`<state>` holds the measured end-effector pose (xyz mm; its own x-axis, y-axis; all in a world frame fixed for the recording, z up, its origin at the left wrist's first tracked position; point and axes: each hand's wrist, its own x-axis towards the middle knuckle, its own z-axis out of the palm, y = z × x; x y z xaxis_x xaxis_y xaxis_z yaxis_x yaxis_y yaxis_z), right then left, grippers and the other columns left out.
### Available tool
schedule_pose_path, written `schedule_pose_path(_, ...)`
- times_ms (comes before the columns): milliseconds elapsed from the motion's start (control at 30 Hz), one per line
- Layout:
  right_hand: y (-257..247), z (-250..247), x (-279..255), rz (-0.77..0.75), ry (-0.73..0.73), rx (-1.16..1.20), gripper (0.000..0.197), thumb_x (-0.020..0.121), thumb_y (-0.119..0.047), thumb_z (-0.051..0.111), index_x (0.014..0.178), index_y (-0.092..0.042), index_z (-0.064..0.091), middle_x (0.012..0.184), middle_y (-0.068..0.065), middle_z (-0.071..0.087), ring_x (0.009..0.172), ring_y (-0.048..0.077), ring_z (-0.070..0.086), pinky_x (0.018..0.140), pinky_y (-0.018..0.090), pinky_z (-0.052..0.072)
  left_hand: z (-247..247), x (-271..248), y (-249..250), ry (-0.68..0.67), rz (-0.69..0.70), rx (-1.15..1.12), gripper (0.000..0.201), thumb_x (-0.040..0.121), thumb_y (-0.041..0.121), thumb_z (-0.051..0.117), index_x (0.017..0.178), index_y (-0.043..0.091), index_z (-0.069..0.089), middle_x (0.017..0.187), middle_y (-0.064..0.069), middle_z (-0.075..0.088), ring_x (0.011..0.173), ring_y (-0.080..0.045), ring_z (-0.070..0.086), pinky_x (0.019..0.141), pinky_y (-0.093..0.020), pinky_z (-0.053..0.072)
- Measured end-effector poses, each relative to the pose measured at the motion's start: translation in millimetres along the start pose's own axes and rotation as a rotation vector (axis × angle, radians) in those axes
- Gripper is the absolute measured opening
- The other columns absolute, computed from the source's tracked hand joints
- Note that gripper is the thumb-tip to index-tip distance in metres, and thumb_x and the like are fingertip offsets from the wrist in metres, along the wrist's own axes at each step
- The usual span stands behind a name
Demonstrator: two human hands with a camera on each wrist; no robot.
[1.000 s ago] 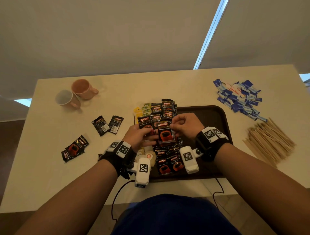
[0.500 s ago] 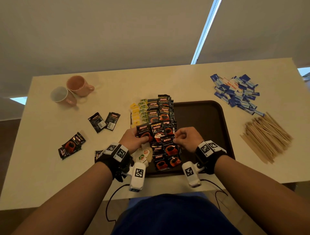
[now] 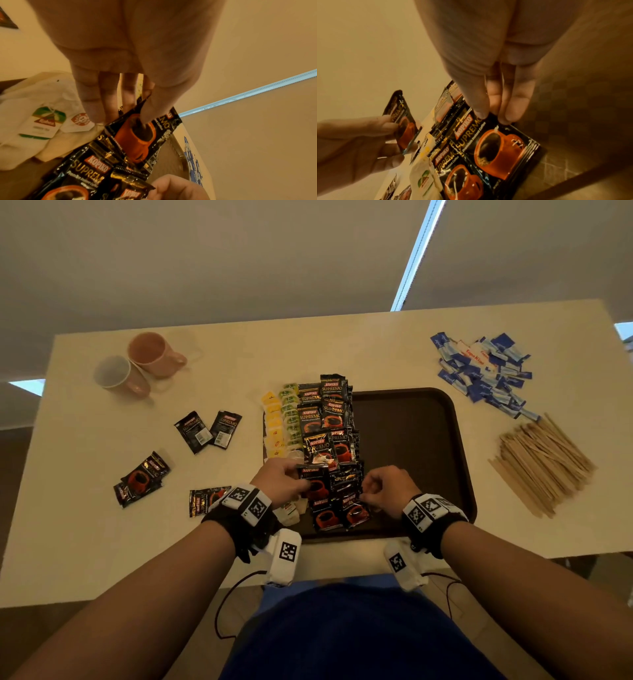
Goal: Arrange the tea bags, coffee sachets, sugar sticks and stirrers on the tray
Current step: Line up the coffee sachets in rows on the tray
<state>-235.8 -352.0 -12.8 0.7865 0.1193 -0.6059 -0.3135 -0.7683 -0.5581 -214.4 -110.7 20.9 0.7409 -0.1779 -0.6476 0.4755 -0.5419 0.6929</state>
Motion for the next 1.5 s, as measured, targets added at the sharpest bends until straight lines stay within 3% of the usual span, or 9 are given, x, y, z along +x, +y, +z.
schedule_pose_path(67, 1.1, -0.8, -2.5, 0.007, -0.006, -0.012, 0.011, 0.083, -0.016, 0.078, 0.081, -0.019, 0.067, 0.079, 0.003, 0.072, 0.067, 0.011, 0.068, 0.066, 0.022, 0.057, 1.0, -1.6, -0.5, -0.021, -0.005, 0.008, 0.023, 0.086, 0.006, 0.074, 0.108, 0.014, 0.072, 0.084, -0.004, 0.07, 0.07, -0.016, 0.066, 0.063, -0.028, 0.058)
schedule_pose_path(167, 3.1, 0.5, -3.1, 0.024, -0.046, -0.064, 0.012, 0.082, -0.017, 0.078, 0.081, -0.016, 0.067, 0.077, 0.001, 0.071, 0.065, 0.01, 0.067, 0.06, 0.016, 0.051, 4.2, -1.8, -4.7, -0.055, 0.004, 0.088, 0.021, 0.084, 0.007, 0.077, 0.103, 0.017, 0.074, 0.076, -0.003, 0.069, 0.068, -0.017, 0.064, 0.07, -0.035, 0.057)
schedule_pose_path(300, 7.9, 4.1, -3.0, 0.06, -0.068, -0.094, 0.013, 0.082, -0.02, 0.08, 0.086, -0.014, 0.069, 0.08, 0.001, 0.071, 0.071, 0.013, 0.068, 0.073, 0.027, 0.058, 16.1, -3.7, -12.6, -0.058, -0.007, 0.219, 0.023, 0.075, 0.016, 0.086, 0.093, 0.024, 0.075, 0.078, 0.0, 0.071, 0.069, -0.014, 0.064, 0.069, -0.03, 0.055)
schedule_pose_path(433, 9.0, 8.9, -3.7, 0.051, -0.066, -0.13, 0.014, 0.082, -0.023, 0.079, 0.086, -0.014, 0.069, 0.079, -0.001, 0.068, 0.073, 0.012, 0.064, 0.071, 0.024, 0.054, 31.7, -5.3, -20.2, 0.01, -0.054, 0.287, 0.034, 0.069, 0.016, 0.091, 0.084, 0.026, 0.062, 0.075, 0.007, 0.062, 0.069, -0.007, 0.059, 0.059, -0.016, 0.042)
schedule_pose_path(700, 10.7, 22.5, 2.9, 0.086, -0.084, -0.194, 0.023, 0.079, -0.029, 0.082, 0.084, -0.018, 0.062, 0.084, -0.001, 0.063, 0.08, 0.015, 0.061, 0.068, 0.025, 0.048, 46.8, -5.5, -28.7, 0.047, -0.055, 0.47, 0.032, 0.071, 0.019, 0.089, 0.098, 0.015, 0.073, 0.094, 0.0, 0.066, 0.095, -0.02, 0.065, 0.088, -0.034, 0.054)
schedule_pose_path(833, 10.0, 25.0, 3.3, 0.085, -0.07, -0.203, 0.028, 0.076, -0.032, 0.084, 0.081, -0.019, 0.059, 0.081, -0.002, 0.062, 0.078, 0.015, 0.06, 0.066, 0.025, 0.046, 51.5, -4.6, -34.8, 0.071, -0.066, 0.534, 0.033, 0.072, 0.027, 0.088, 0.097, 0.015, 0.071, 0.102, -0.003, 0.067, 0.095, -0.02, 0.061, 0.082, -0.03, 0.051)
schedule_pose_path(1133, 4.5, 26.3, -0.2, 0.103, -0.094, -0.198, 0.038, 0.071, -0.038, 0.087, 0.087, -0.014, 0.063, 0.08, -0.002, 0.062, 0.08, 0.016, 0.063, 0.066, 0.028, 0.05, 50.6, -4.5, -36.5, 0.11, -0.129, 0.629, 0.04, 0.072, 0.048, 0.085, 0.089, 0.018, 0.064, 0.085, 0.001, 0.06, 0.076, -0.017, 0.054, 0.067, -0.027, 0.043)
schedule_pose_path(1333, 6.1, 33.3, 1.3, 0.098, -0.064, -0.229, 0.032, 0.076, -0.035, 0.083, 0.082, -0.016, 0.059, 0.082, 0.001, 0.061, 0.078, 0.017, 0.059, 0.062, 0.027, 0.044, 56.9, -6.4, -39.3, 0.102, -0.043, 0.633, 0.047, 0.078, 0.038, 0.082, 0.113, 0.013, 0.065, 0.105, -0.003, 0.068, 0.094, -0.022, 0.064, 0.079, -0.03, 0.053)
schedule_pose_path(1500, 7.4, 33.5, 6.6, 0.111, -0.016, -0.223, 0.032, 0.078, -0.038, 0.08, 0.09, -0.014, 0.063, 0.088, 0.002, 0.066, 0.081, 0.018, 0.063, 0.068, 0.029, 0.052, 58.1, -4.7, -28.8, 0.114, -0.025, 0.627, 0.027, 0.087, 0.032, 0.074, 0.099, 0.009, 0.069, 0.096, -0.009, 0.07, 0.092, -0.026, 0.066, 0.072, -0.029, 0.05)
